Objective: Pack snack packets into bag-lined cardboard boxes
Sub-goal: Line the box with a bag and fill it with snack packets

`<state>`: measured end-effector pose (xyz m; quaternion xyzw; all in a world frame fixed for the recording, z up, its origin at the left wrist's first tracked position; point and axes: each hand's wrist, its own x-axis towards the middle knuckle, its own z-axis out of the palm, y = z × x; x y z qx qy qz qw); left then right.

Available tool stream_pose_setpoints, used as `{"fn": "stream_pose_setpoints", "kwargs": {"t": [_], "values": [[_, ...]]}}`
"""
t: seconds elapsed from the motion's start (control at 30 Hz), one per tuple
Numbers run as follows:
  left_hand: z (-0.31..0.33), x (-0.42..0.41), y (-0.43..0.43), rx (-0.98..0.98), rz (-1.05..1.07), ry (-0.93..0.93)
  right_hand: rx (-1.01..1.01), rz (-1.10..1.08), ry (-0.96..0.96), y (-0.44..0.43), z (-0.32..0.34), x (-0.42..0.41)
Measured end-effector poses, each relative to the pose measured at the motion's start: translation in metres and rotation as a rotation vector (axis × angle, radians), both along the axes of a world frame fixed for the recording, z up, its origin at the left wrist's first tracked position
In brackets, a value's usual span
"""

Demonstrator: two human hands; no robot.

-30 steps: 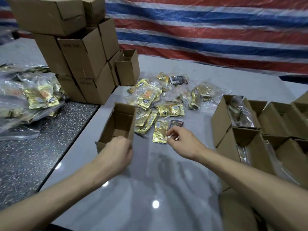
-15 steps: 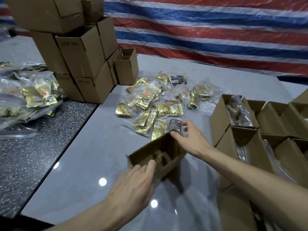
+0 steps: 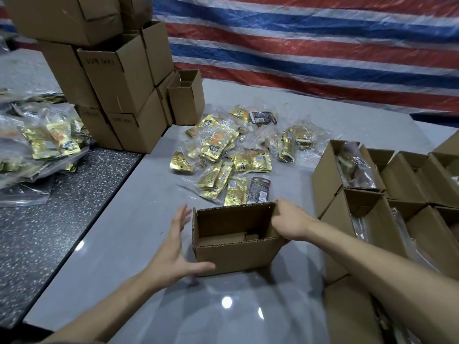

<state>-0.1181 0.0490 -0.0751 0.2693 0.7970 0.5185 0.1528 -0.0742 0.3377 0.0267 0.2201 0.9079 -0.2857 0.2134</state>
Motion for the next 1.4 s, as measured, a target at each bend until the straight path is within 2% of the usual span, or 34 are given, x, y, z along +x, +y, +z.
{"fn": "stream_pose_setpoints", "kwargs": {"t": [0.1,0.2,0.3,0.33,0.4,0.5,0.63,0.73,0.8,0.87,0.97,1.17,1.23,1.33,1.4], "values": [[-0.036,-0.003,0.002,0.016,-0.100,-0.083,-0.104,-0.063,-0.003,-0.002,0.004,0.001],[-0.071,-0.003,0.003,0.053,-0.057,-0.160,-0.238,-0.058,-0.143,0.001,0.013,-0.001],[-0.092,-0.005,0.000,-0.031,-0.032,-0.112,-0.313,-0.062,-0.261,0.022,0.021,-0.015],[-0.095,-0.006,0.000,-0.062,-0.028,-0.068,-0.348,-0.111,-0.241,0.029,0.022,-0.022],[-0.094,-0.006,0.001,-0.100,-0.021,0.018,-0.385,-0.276,-0.085,0.039,0.013,-0.038],[-0.086,-0.003,0.003,-0.171,0.004,0.163,-0.258,-0.423,0.124,0.049,-0.014,-0.061],[-0.082,-0.002,0.003,-0.149,0.018,0.189,-0.034,-0.280,0.132,0.050,-0.053,-0.085],[-0.081,-0.004,0.005,-0.131,0.007,0.204,0.048,-0.209,0.221,0.051,-0.076,-0.097],[-0.080,-0.004,0.005,-0.109,0.017,0.203,0.031,-0.164,0.234,0.051,-0.088,-0.106],[-0.078,-0.004,0.005,-0.097,0.005,0.225,-0.007,-0.092,0.168,0.048,-0.097,-0.114],[-0.075,-0.004,0.006,-0.076,-0.012,0.279,0.130,0.109,0.028,0.049,-0.109,-0.116],[-0.064,-0.002,0.012,-0.039,-0.049,0.387,0.370,0.200,0.219,0.048,-0.111,-0.091],[-0.062,-0.001,0.012,-0.047,-0.035,0.426,0.290,0.128,0.247,0.050,-0.112,-0.085],[-0.062,0.000,0.013,-0.122,-0.032,0.512,0.115,-0.091,0.227,0.059,-0.111,-0.081],[-0.065,-0.001,0.012,-0.127,-0.036,0.507,0.163,-0.121,0.153,0.064,-0.107,-0.081]]}}
